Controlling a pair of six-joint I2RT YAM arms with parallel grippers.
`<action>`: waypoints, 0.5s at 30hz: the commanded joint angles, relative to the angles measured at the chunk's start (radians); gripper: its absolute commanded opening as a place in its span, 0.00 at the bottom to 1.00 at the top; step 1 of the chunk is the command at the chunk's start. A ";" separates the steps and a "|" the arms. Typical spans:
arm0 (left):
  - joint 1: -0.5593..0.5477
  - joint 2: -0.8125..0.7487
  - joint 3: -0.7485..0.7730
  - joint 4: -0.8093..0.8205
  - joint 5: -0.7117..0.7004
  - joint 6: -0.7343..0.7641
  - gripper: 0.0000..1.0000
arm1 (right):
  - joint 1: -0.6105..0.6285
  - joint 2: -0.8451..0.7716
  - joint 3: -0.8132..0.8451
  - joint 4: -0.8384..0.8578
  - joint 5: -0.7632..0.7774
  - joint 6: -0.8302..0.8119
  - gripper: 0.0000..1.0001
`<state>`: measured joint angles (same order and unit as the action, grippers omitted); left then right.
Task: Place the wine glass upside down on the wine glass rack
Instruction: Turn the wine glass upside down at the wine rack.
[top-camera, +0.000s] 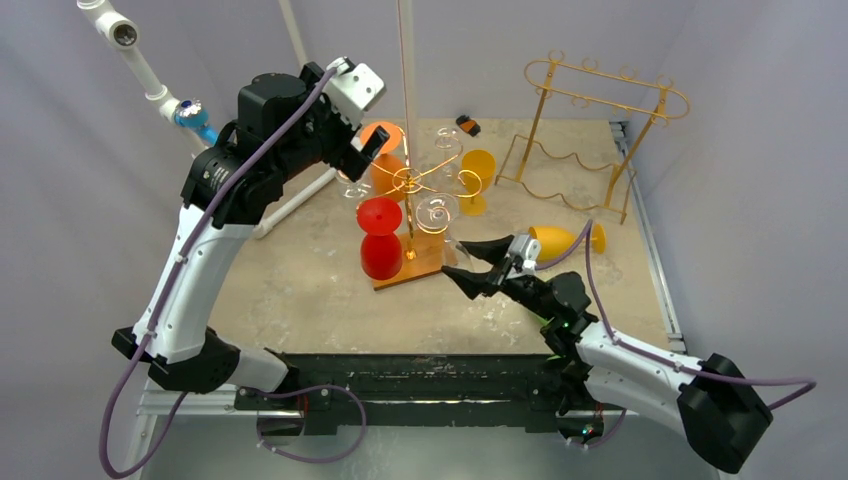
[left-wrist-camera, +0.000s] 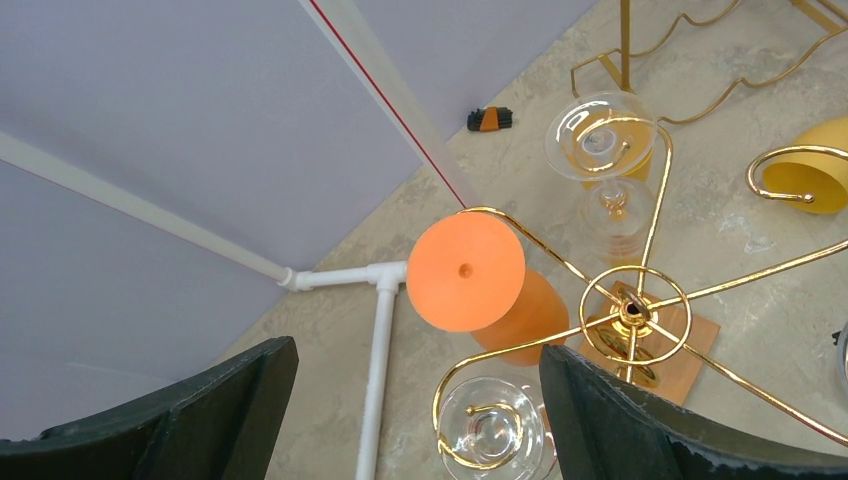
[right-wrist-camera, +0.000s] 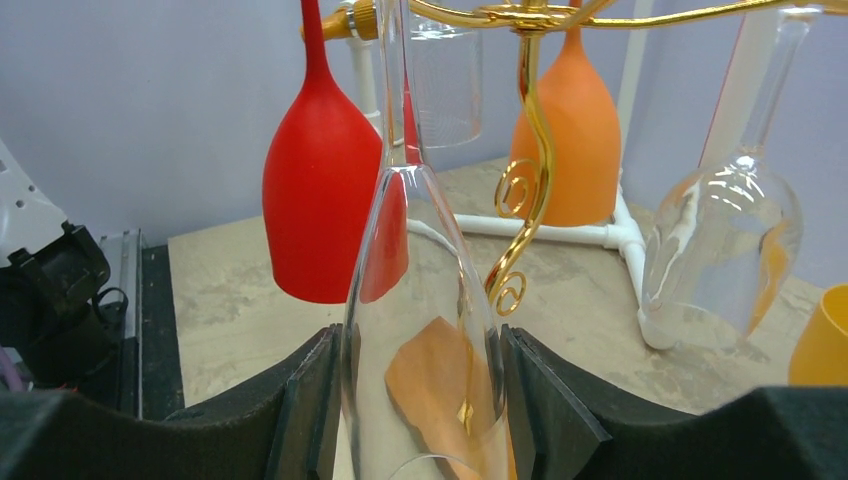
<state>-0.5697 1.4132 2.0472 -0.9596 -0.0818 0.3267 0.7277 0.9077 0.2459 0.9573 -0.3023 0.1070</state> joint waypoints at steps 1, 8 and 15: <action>0.003 -0.019 -0.005 -0.063 -0.143 -0.072 1.00 | 0.003 0.012 -0.019 0.117 0.075 0.043 0.00; 0.003 -0.082 -0.102 0.039 -0.110 -0.045 1.00 | 0.004 0.106 -0.022 0.168 0.064 0.077 0.09; 0.002 -0.088 -0.128 0.074 -0.087 -0.028 1.00 | 0.004 0.156 -0.010 0.159 0.063 0.086 0.42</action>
<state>-0.5697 1.3514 1.9282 -0.8867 -0.0868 0.3344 0.7311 1.0481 0.2161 1.0824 -0.2558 0.1734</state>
